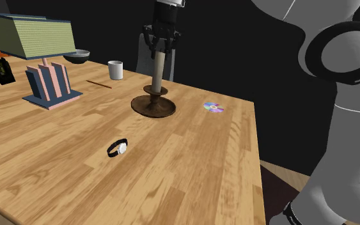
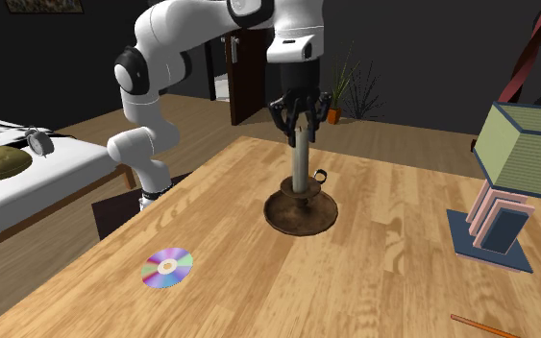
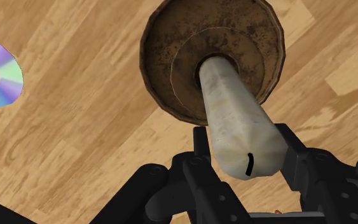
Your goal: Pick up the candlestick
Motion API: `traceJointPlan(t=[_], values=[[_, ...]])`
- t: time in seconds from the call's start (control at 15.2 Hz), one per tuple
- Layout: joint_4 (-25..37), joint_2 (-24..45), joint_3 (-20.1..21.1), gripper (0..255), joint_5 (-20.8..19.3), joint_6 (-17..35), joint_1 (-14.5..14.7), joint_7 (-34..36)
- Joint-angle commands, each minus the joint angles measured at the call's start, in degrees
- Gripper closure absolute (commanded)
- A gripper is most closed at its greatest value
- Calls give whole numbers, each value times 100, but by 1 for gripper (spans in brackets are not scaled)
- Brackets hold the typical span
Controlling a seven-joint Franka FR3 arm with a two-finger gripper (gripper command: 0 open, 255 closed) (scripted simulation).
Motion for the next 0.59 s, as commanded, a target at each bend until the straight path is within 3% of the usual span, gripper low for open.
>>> traceJointPlan(t=[0.0, 0.4, 0.53], values=[[339, 106, 4, 255, -29, -231, 34, 12], [2108, 880, -7, 255, -223, -1229, 272, 41], [2196, 922, -12, 255, -231, -1274, 288, 40]])
